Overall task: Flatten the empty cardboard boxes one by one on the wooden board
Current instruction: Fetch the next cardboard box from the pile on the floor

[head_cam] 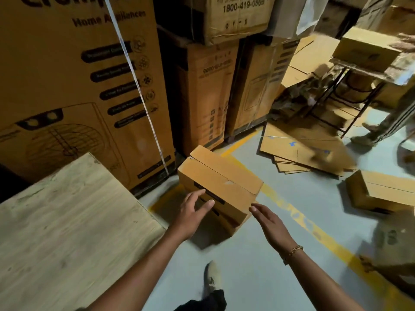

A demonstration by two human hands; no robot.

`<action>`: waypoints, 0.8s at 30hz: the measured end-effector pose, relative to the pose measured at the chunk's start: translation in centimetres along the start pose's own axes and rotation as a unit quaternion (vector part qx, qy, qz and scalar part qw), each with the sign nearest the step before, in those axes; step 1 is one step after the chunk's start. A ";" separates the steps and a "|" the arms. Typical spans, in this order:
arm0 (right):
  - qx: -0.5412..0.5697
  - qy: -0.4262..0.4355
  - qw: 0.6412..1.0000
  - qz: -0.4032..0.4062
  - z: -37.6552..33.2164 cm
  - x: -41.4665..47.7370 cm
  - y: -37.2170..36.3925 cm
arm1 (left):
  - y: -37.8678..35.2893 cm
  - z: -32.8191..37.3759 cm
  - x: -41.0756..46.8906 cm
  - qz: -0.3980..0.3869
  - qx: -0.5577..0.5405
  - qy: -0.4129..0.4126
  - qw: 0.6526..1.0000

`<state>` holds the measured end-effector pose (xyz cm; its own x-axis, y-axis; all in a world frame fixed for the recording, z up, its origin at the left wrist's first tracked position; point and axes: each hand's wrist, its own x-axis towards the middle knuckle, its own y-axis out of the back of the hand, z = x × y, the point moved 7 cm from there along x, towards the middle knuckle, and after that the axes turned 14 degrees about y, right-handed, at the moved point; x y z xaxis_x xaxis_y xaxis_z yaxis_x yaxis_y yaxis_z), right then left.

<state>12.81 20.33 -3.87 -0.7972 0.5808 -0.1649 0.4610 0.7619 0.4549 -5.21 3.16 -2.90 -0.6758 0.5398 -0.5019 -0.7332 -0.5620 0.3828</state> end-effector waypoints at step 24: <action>-0.110 -0.037 0.924 -0.364 22.9 37.9 8.0 | -22.0 -2.7 29.1 0.090 -0.144 0.305 0.937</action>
<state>-4.75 54.99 -26.49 -0.8317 -0.0391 -0.5538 -0.2843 0.8868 0.3643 -8.57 29.59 -28.01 -0.5530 0.0103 -0.8331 -0.5015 -0.8026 0.3230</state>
